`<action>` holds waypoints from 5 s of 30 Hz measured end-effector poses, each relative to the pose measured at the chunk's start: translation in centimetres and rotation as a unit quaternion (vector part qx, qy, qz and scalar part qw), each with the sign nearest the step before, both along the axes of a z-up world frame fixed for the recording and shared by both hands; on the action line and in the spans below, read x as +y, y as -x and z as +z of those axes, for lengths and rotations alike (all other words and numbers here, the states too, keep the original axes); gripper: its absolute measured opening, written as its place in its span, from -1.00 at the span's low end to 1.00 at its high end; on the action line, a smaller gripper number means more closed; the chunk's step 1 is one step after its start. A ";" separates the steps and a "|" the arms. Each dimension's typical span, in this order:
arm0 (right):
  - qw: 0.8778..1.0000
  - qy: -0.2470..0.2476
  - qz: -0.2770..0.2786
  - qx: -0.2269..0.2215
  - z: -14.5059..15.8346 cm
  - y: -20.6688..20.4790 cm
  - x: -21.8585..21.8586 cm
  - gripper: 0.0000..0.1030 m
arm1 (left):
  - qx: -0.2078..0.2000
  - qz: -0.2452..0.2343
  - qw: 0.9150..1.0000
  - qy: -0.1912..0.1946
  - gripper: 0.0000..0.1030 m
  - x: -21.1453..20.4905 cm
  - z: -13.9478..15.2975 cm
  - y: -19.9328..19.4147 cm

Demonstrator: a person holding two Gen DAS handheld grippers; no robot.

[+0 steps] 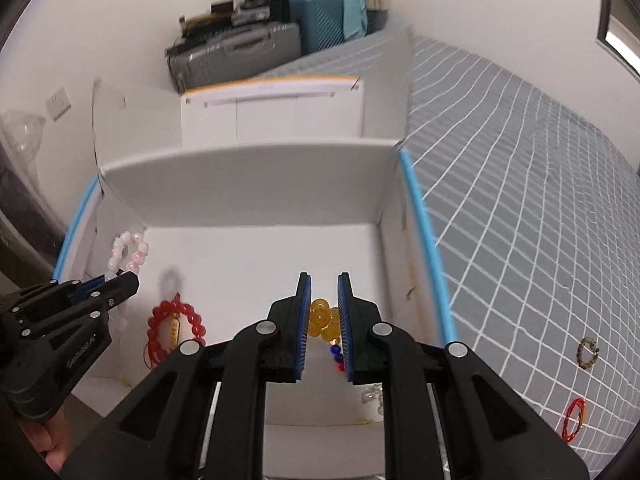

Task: Organize jewelry
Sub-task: 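Carry the pink bracelet and yellow beads with both tools into the white box, then open both tools to drop the pink bracelet and yellow beads in the box, then move both tools back over the wooden and red string bracelets on the bed, then grasp the wooden bead bracelet with the left tool while the right tool grasps the red string bracelet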

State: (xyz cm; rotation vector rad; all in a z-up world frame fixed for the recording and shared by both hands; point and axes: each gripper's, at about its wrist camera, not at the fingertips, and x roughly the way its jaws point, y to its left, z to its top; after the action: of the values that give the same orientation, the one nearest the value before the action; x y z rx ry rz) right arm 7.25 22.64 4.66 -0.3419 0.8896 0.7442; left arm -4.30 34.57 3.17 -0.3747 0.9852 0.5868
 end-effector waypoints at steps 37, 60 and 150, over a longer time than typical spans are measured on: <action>0.999 -0.009 -0.039 0.017 1.2 -0.1 -1.5 0.85 | 0.004 0.017 0.999 -0.032 0.83 -0.1 0.9 1.7; 0.990 -0.026 -0.123 -0.057 4.9 0.3 -14.3 0.85 | -0.061 -0.048 0.996 -0.047 0.89 -7.5 5.2 -0.7; 0.956 0.029 -0.285 0.056 -11.9 -11.7 -37.5 -0.83 | 0.034 -0.323 0.946 0.024 -0.86 -37.2 -9.8 -30.6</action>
State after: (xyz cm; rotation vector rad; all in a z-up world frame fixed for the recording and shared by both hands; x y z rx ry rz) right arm 18.96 -14.85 -7.24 -0.0817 1.0554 0.2029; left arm 26.31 -2.67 -6.59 -0.0581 1.1159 -0.0215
